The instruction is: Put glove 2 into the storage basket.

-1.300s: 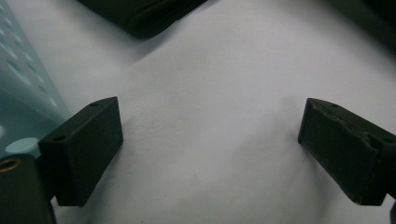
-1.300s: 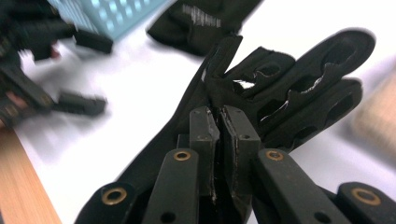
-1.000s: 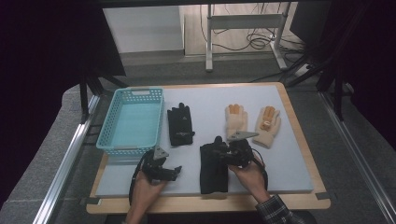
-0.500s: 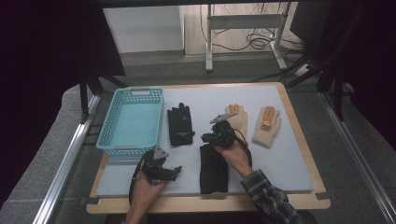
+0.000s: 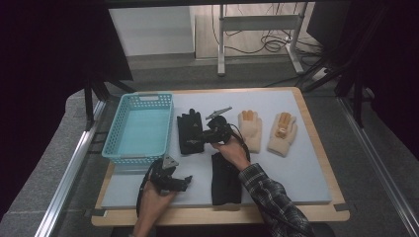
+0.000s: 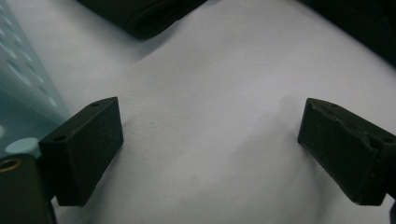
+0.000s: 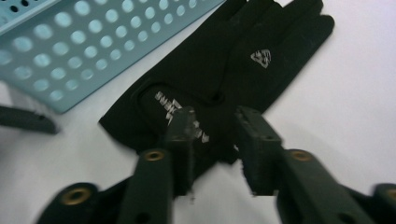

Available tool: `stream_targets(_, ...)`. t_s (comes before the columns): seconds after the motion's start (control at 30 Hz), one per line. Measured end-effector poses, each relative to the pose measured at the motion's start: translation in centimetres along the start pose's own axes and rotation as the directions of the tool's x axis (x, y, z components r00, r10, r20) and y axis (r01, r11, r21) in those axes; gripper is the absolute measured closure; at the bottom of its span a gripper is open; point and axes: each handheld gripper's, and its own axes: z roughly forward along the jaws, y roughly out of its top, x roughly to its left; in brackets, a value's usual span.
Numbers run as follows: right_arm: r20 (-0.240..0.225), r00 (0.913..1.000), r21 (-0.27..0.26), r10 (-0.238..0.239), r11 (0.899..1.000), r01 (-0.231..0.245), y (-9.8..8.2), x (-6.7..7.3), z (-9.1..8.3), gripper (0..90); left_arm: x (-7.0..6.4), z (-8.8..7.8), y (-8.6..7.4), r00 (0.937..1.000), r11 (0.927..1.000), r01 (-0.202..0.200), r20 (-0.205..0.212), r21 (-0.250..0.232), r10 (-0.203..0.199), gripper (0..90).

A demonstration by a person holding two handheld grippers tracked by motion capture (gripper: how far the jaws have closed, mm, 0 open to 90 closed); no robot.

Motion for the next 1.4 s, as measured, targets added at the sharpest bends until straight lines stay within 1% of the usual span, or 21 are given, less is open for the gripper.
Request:
stream_targets(0.03,-0.001,1.0000,0.000,0.001,1.000,-0.001,0.4,-0.1,0.8,53.7,0.0,0.0,0.0,1.0000,1.0000,0.000,0.000,0.000,0.000,7.1)
stream_targets(0.07,-0.001,1.0000,0.000,0.001,1.000,-0.001,0.4,-0.1,0.8,53.7,0.0,0.0,0.0,1.0000,1.0000,0.000,0.000,0.000,0.000,7.1)
stream_targets(0.1,-0.006,0.9999,-0.004,0.009,1.000,-0.009,0.7,-0.1,1.6,46.2,0.0,0.0,0.0,1.0000,1.0000,0.000,0.000,-0.002,0.000,7.1)
stream_targets(0.17,-0.011,0.9999,-0.003,0.005,1.000,-0.005,0.9,-0.2,2.5,41.0,0.0,0.0,0.0,1.0000,1.0000,0.001,0.001,-0.002,-0.001,7.1)
stream_targets(0.23,-0.015,0.9999,0.001,0.007,1.000,-0.007,1.2,-0.2,3.2,36.9,0.0,0.0,0.0,1.0000,1.0000,0.001,0.000,-0.002,-0.001,7.2)
stream_targets(0.3,-0.017,0.9998,0.004,0.006,1.000,-0.006,1.3,-0.2,3.5,36.1,0.0,0.0,0.0,1.0000,1.0000,0.001,0.000,-0.002,-0.001,7.2)
stream_targets(0.33,0.000,0.9999,0.019,-0.011,1.000,0.011,1.5,0.0,4.3,34.6,0.0,0.0,0.0,1.0000,1.0000,0.000,0.000,-0.002,0.000,7.2)
stream_targets(0.43,0.020,0.9991,0.042,-0.038,0.998,0.037,1.5,0.1,5.3,33.4,0.0,0.0,0.0,1.0000,1.0000,-0.001,-0.001,-0.003,0.001,7.3)
stream_targets(0.53,0.009,0.9993,0.034,-0.037,0.999,0.037,1.4,0.0,5.6,37.1,-0.1,0.0,0.0,1.0000,1.0000,-0.002,-0.002,-0.003,0.002,7.3)
stream_targets(0.57,0.000,0.9997,0.032,-0.026,0.999,0.026,1.4,-0.1,5.7,45.1,-0.1,0.0,0.0,1.0000,1.0000,-0.002,-0.001,-0.002,0.002,7.3)
stream_targets(0.6,0.000,0.9997,0.032,-0.026,0.999,0.026,1.4,-0.1,5.7,45.1,-0.1,0.0,0.0,1.0000,1.0000,-0.002,-0.001,-0.002,0.002,7.3)
stream_targets(0.63,-0.029,0.9996,0.037,-0.006,0.999,0.007,1.5,-0.1,5.6,58.2,0.0,0.0,0.0,1.0000,1.0000,-0.001,0.000,-0.001,0.001,7.3)
stream_targets(0.7,-0.048,0.9985,0.037,0.025,0.999,-0.023,1.4,-0.1,5.6,65.0,-0.1,0.0,0.0,1.0000,1.0000,-0.002,-0.001,-0.001,0.002,7.3)
stream_targets(0.73,-0.057,0.9977,0.034,0.036,0.999,-0.035,1.3,-0.3,5.6,71.6,-0.1,0.0,0.0,1.0000,1.0000,-0.002,-0.001,-0.001,0.002,7.3)
stream_targets(0.77,-0.014,0.9988,0.034,0.046,0.998,-0.046,1.1,-0.3,5.6,81.2,-0.1,0.0,0.0,1.0000,1.0000,-0.002,-0.001,-0.001,0.002,7.3)
stream_targets(0.83,-0.016,0.9987,0.019,0.049,0.999,-0.048,0.9,-0.4,5.6,83.0,-0.1,0.0,0.0,1.0000,1.0000,-0.002,-0.002,-0.001,0.002,7.3)
stream_targets(0.93,0.002,0.9992,0.032,0.040,0.999,-0.040,1.1,-0.1,5.6,84.0,0.0,0.0,0.0,1.0000,1.0000,-0.001,0.000,-0.001,0.001,7.3)
stream_targets(1.0,0.038,0.9992,0.050,-0.014,0.999,0.012,1.6,0.7,5.5,88.6,0.0,0.0,0.0,1.0000,1.0000,-0.001,0.000,-0.001,0.001,7.3)
stream_targets(1.13,0.041,0.9991,0.051,-0.008,0.999,0.006,1.8,0.7,5.1,89.3,-0.1,0.0,0.0,1.0000,1.0000,-0.004,-0.002,-0.002,0.004,7.3)
stream_targets(1.23,0.030,0.9993,0.016,0.023,1.000,-0.024,2.2,0.5,4.0,89.3,-0.1,0.0,0.0,1.0000,1.0000,-0.002,-0.001,-0.002,0.002,7.3)
stream_targets(1.4,0.022,0.9994,-0.017,0.026,1.000,-0.025,3.0,0.5,2.4,89.2,0.0,0.0,0.0,1.0000,1.0000,-0.001,0.001,-0.001,0.001,7.3)
